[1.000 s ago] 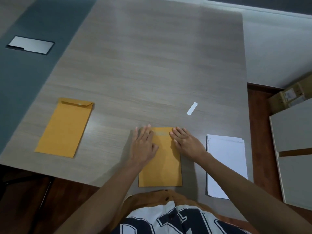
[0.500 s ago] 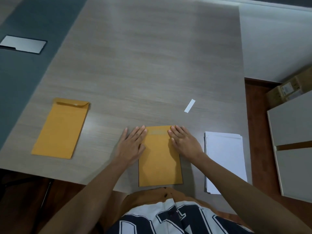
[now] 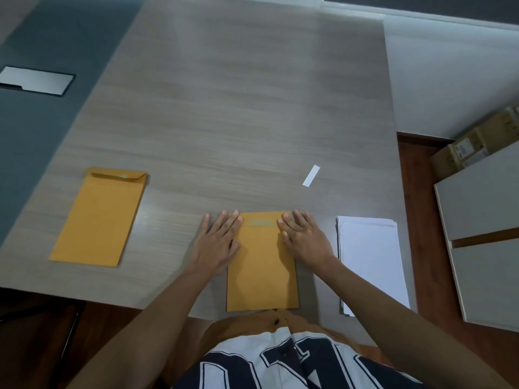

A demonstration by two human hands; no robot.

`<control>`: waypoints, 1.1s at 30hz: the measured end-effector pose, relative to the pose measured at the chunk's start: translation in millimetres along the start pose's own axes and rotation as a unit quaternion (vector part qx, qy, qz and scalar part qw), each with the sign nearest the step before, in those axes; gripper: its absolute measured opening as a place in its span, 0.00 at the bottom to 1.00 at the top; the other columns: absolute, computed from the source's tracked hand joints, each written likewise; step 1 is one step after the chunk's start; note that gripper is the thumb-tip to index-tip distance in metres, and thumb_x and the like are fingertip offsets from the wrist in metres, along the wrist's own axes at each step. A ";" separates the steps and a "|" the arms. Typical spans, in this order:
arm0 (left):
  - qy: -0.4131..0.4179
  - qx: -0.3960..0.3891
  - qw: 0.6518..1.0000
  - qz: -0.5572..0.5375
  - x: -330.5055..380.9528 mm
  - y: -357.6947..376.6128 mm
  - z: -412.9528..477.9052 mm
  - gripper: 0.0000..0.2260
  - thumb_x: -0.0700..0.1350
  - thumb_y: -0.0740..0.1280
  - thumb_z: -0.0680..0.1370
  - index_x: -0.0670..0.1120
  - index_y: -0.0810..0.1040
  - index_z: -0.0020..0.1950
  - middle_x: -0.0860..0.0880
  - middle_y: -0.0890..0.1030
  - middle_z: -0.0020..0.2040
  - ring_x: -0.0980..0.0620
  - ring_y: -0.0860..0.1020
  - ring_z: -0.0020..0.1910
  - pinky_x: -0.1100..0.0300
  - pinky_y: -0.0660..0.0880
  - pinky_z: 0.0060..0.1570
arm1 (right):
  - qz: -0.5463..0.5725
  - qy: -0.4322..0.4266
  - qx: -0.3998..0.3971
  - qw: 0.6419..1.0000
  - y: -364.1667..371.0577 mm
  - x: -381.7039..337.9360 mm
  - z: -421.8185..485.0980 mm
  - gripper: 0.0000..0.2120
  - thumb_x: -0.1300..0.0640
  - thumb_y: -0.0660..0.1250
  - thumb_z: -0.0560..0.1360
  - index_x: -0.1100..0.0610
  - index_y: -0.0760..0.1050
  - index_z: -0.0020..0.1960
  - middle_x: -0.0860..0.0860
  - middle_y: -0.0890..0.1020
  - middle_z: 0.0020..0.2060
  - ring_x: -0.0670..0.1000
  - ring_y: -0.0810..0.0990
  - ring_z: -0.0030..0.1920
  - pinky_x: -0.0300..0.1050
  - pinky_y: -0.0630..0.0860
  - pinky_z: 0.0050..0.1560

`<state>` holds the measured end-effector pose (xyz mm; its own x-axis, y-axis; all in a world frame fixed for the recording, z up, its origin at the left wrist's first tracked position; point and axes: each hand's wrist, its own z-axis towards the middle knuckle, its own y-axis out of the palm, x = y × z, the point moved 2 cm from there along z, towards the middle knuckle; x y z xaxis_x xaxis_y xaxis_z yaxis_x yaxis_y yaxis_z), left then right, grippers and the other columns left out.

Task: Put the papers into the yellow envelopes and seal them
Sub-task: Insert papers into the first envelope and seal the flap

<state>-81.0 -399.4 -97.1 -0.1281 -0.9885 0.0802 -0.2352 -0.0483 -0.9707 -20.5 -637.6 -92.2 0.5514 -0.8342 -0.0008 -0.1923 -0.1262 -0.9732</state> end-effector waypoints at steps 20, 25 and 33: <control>0.019 -0.103 0.994 0.004 5.3 -22.7 22.5 0.64 0.85 0.49 0.56 0.46 0.38 0.80 0.51 0.38 0.80 0.47 0.35 0.78 0.42 0.36 0.75 | 0.056 0.086 -0.080 0.992 -19.5 1.7 1.7 0.39 0.28 0.49 0.75 0.47 0.50 0.79 0.45 0.53 0.79 0.58 0.44 0.79 0.57 0.40 0.78; 0.049 -0.111 0.992 0.017 11.6 -29.2 56.5 0.64 0.84 0.53 0.57 0.46 0.35 0.79 0.49 0.36 0.80 0.47 0.34 0.78 0.43 0.36 0.75 | 0.078 0.129 -0.090 0.984 -19.1 20.4 12.8 0.39 0.27 0.48 0.75 0.45 0.49 0.79 0.44 0.52 0.79 0.57 0.44 0.79 0.56 0.41 0.78; 0.068 -0.108 0.992 0.018 22.5 -43.0 120.2 0.64 0.83 0.56 0.58 0.46 0.35 0.79 0.49 0.36 0.80 0.47 0.35 0.78 0.43 0.36 0.75 | 0.110 0.166 -0.084 0.976 -31.6 65.0 44.7 0.38 0.28 0.51 0.75 0.46 0.52 0.79 0.44 0.53 0.79 0.58 0.45 0.78 0.57 0.43 0.77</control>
<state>42.0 -436.8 -80.7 -0.2649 -0.9600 0.0906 -0.4272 0.0326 -0.9036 57.7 -663.9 -71.8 0.1936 -0.9755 -0.1047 -0.4224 0.0135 -0.9063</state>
